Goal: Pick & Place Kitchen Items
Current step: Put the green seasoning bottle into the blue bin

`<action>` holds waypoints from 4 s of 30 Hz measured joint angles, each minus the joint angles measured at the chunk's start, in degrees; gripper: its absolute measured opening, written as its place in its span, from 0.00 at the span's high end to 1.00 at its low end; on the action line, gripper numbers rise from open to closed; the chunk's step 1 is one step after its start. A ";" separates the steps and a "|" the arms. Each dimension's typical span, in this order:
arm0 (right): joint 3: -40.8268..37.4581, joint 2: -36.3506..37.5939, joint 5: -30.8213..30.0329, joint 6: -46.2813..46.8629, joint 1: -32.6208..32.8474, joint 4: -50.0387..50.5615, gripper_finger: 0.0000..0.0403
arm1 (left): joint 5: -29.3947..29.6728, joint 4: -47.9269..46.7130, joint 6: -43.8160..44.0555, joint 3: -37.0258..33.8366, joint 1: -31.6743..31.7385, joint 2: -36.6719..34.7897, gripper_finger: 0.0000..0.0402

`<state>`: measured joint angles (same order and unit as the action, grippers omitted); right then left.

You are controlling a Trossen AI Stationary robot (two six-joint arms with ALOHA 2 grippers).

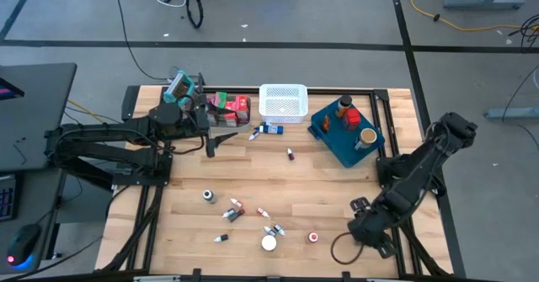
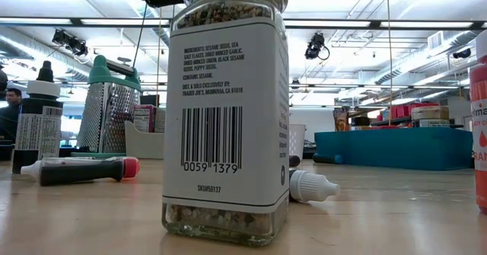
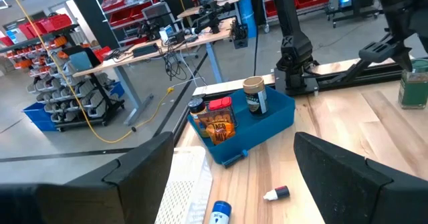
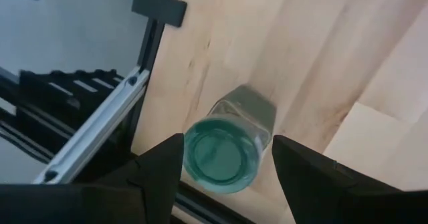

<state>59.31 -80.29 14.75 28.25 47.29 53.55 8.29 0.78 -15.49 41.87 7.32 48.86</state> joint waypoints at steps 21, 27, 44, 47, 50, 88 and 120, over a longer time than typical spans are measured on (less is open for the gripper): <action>-3.89 0.25 -2.04 1.52 7.25 -2.95 0.41 | 0.02 0.10 0.17 0.00 -0.01 0.00 0.21; -4.25 0.22 -2.30 -2.52 7.80 -2.59 0.41 | 0.02 0.44 -0.27 0.00 -0.01 0.00 0.21; -4.39 0.09 -7.21 1.23 3.52 -4.18 0.41 | 0.02 0.46 -0.20 0.00 -0.01 0.00 0.21; -4.46 0.02 -5.65 1.12 2.67 -5.27 0.41 | 0.04 0.46 -0.19 0.00 0.01 0.00 0.21; -4.46 0.00 -5.67 0.10 2.08 -5.23 0.39 | 0.02 0.46 -0.14 0.00 -0.01 0.00 0.21; 1.60 -6.91 -7.87 -6.90 1.92 2.30 0.33 | 0.04 0.39 -1.11 0.00 0.01 0.00 0.21; 1.68 8.11 -31.76 -9.88 -18.26 22.26 0.46 | 0.04 0.50 -3.85 0.00 -0.01 0.00 0.21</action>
<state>60.99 -72.18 -17.01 18.37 29.03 75.82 8.34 1.28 -19.33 41.87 7.31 48.86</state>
